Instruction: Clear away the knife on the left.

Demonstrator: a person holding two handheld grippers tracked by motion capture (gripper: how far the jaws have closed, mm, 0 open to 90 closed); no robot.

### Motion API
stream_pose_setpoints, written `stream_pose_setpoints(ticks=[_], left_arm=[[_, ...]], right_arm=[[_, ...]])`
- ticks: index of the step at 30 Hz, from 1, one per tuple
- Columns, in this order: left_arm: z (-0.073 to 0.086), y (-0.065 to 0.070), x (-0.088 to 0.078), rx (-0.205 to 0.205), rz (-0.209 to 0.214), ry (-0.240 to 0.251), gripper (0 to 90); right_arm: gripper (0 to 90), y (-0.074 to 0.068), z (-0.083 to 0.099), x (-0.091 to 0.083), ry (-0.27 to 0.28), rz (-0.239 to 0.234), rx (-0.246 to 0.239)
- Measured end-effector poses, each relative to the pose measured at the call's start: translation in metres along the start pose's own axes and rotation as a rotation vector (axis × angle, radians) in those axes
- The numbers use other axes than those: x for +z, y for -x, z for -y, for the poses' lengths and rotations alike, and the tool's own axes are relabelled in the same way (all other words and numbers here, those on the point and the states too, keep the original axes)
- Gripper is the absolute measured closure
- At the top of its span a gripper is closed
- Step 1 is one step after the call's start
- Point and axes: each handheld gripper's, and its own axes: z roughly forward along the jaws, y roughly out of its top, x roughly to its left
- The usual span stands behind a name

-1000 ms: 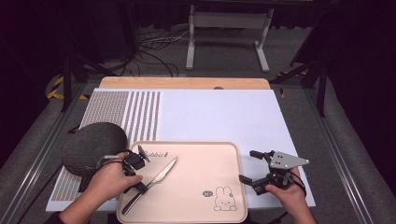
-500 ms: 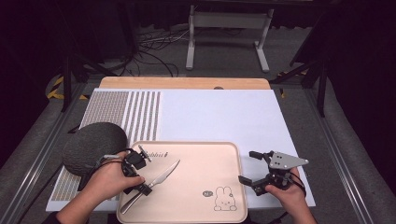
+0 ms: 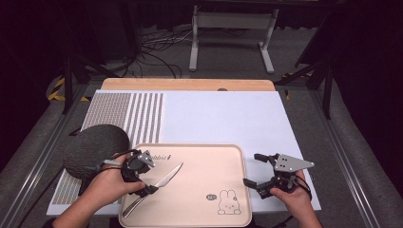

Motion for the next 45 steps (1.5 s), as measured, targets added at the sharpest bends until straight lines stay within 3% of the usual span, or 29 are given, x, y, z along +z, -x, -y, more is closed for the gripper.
stream_pose_setpoints(ticks=[1,3,4,6,11,16,18,19,25,34,45], left_arm=[[-0.001,0.002,-0.001,0.056,-0.004,0.006,47.4],[-0.004,0.006,-0.002,0.124,-0.023,-0.001,62.4],[-0.005,0.008,-0.002,0.129,-0.015,-0.007,77.6],[-0.009,0.012,-0.003,0.128,0.005,-0.01,90.0],[-0.014,0.016,0.003,0.157,0.038,-0.015,90.0],[-0.015,0.016,0.013,0.16,0.07,-0.015,90.0],[-0.016,0.014,0.018,0.181,0.075,-0.024,90.0],[-0.016,0.015,0.021,0.169,0.084,-0.026,90.0],[-0.015,0.016,0.028,0.221,0.107,-0.063,90.0],[-0.011,0.011,0.032,0.208,0.121,-0.081,90.0],[-0.005,0.006,0.029,0.178,0.094,-0.079,90.0]], right_arm=[[2.3,0.0,0.0,0.0,0.0,-0.001,-0.001],[2.3,0.0,0.0,0.0,0.0,-0.002,-0.001],[2.3,0.0,0.0,0.0,0.001,-0.003,-0.001],[2.3,0.0,0.0,0.0,-0.001,-0.003,-0.001],[2.3,0.0,0.0,0.0,-0.001,-0.005,-0.001],[2.3,0.0,0.001,0.001,-0.004,-0.007,-0.003],[2.3,0.0,0.001,0.001,-0.006,-0.008,-0.004],[2.3,0.0,0.001,0.001,-0.005,-0.009,-0.004],[2.2,0.0,0.002,0.001,-0.008,-0.008,-0.003],[2.2,0.0,0.002,0.002,-0.009,-0.012,-0.005],[2.2,0.001,0.003,0.002,-0.01,-0.01,0.0]])
